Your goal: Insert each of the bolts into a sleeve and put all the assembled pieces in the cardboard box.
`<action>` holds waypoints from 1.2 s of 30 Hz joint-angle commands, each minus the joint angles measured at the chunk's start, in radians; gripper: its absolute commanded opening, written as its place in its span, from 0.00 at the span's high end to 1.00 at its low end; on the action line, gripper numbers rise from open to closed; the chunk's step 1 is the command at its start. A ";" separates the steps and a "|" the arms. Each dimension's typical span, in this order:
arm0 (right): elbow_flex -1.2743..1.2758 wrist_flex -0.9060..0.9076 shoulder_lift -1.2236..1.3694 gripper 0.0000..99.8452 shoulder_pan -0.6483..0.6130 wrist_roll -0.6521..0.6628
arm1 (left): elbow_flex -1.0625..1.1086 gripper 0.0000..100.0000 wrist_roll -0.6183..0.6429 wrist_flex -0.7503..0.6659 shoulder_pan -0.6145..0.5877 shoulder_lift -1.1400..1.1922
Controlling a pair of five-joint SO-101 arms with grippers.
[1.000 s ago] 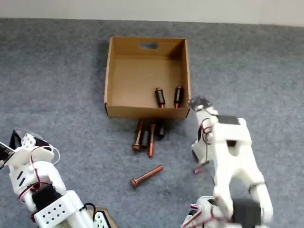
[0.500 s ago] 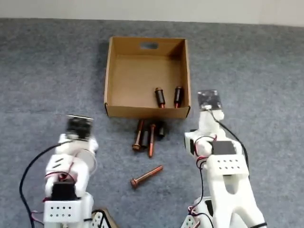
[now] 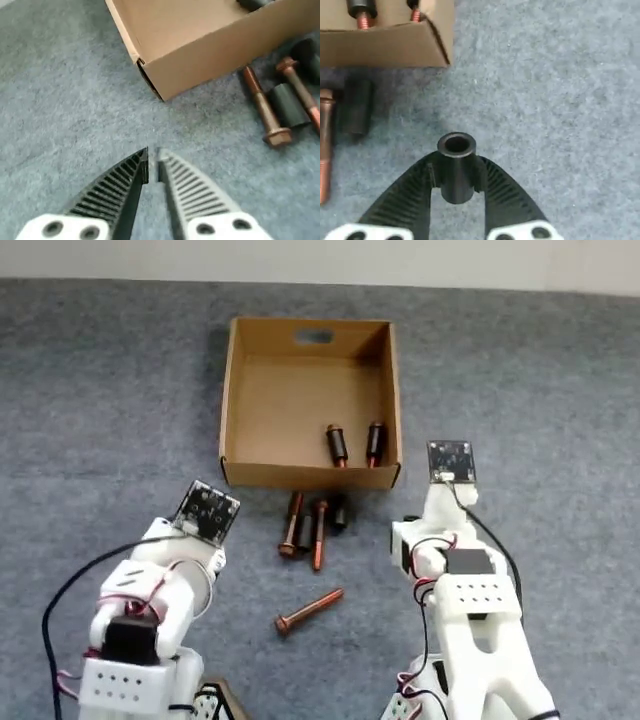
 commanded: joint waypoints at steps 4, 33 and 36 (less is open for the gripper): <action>-0.005 -0.021 -0.025 0.99 0.019 -0.011 | -0.358 0.86 -0.008 0.181 0.153 0.501; 0.022 -0.021 -0.025 0.99 0.019 -0.006 | -0.611 0.85 0.293 -0.215 0.354 1.233; 0.022 -0.021 -0.025 0.99 0.019 -0.006 | -0.601 0.85 0.293 -0.218 0.346 1.234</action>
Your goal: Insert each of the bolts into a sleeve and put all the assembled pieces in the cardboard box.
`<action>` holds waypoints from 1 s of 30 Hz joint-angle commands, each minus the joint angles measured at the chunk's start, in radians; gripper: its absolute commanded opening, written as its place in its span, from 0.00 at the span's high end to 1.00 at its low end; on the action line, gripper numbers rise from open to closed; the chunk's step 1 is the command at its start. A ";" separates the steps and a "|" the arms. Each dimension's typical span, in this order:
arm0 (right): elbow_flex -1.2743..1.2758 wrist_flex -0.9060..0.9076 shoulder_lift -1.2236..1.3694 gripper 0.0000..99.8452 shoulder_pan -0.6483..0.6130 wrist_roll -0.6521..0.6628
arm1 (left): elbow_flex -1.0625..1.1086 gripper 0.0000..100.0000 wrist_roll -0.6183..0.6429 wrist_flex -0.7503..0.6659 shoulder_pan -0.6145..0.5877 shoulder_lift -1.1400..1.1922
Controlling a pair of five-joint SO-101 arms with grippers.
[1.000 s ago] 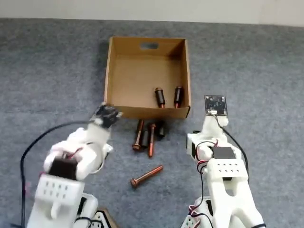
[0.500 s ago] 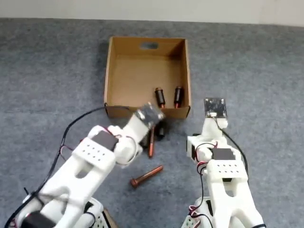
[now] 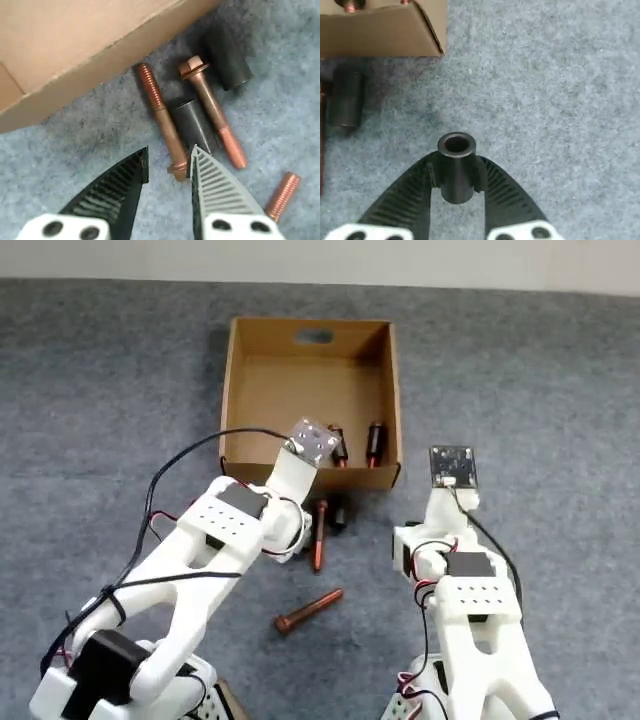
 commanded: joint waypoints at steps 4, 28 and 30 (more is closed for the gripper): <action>-0.004 -0.021 -0.025 0.99 0.015 -0.006 | -0.013 0.85 0.009 -0.020 -0.012 0.002; -0.004 -0.019 -0.025 0.99 0.015 -0.009 | 0.019 0.85 0.012 -0.092 -0.005 0.143; -0.004 -0.019 -0.025 0.99 0.015 -0.008 | 0.018 0.85 0.012 -0.089 -0.005 0.137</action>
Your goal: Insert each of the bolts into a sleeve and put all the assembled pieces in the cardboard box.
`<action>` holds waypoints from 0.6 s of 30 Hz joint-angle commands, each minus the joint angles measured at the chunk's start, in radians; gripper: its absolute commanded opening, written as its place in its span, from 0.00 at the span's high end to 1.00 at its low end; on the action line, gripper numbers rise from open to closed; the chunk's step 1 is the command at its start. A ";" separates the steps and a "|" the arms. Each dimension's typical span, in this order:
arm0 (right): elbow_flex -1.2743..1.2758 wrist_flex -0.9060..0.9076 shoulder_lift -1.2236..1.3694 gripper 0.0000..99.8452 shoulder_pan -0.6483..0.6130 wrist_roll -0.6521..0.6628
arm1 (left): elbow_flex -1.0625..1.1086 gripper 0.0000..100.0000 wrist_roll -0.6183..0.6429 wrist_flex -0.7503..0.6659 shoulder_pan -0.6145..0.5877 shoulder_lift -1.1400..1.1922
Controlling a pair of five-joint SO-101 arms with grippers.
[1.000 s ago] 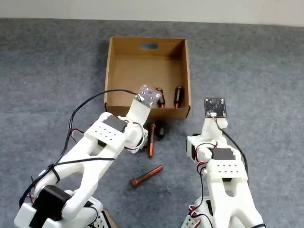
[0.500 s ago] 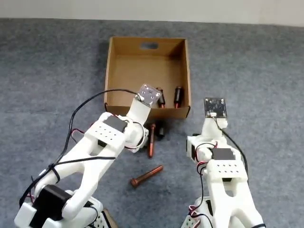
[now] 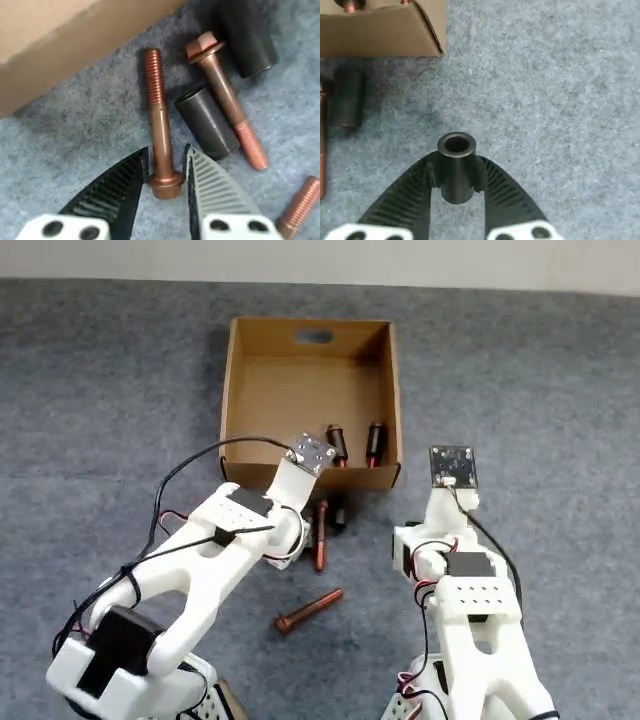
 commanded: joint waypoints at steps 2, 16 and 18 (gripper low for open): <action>-0.004 -0.019 -0.025 0.99 0.015 -0.008 | -0.005 0.85 0.002 -0.008 -0.001 -0.016; -0.005 -0.021 -0.025 0.99 0.045 -0.009 | -0.012 0.95 -0.520 0.319 -0.328 -0.059; -0.005 -0.021 -0.025 0.99 0.047 -0.009 | -0.012 0.96 -0.677 0.356 -0.384 -0.059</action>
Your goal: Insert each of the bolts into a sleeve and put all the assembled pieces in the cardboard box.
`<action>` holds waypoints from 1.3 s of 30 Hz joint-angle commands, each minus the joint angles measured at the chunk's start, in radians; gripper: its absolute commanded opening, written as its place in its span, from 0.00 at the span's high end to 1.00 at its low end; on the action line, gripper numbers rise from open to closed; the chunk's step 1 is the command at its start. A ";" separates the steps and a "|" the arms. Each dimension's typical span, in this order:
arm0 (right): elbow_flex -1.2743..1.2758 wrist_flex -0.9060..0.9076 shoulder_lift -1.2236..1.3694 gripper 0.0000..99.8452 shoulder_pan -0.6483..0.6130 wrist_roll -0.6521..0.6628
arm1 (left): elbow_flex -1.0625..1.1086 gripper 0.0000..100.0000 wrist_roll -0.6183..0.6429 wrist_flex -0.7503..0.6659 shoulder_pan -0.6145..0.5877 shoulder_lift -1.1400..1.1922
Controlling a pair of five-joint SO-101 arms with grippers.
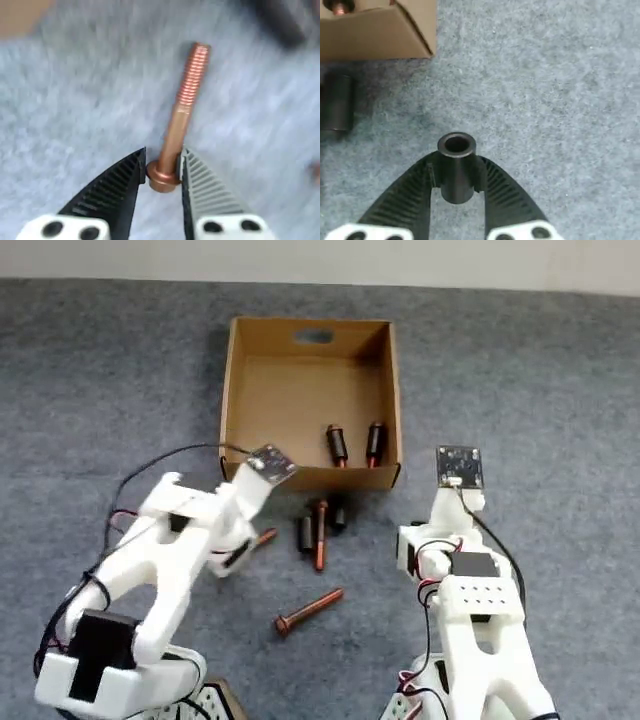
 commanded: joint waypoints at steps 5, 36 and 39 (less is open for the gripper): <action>-0.005 -0.021 -0.025 0.99 0.015 -0.009 | -0.045 0.96 -0.500 0.083 -0.214 -0.033; -0.005 -0.021 -0.025 0.99 0.015 -0.009 | -0.085 0.83 -0.041 0.129 -0.209 -0.022; -0.004 -0.019 -0.025 0.99 0.015 -0.009 | -0.048 0.83 0.120 -0.029 -0.251 -0.022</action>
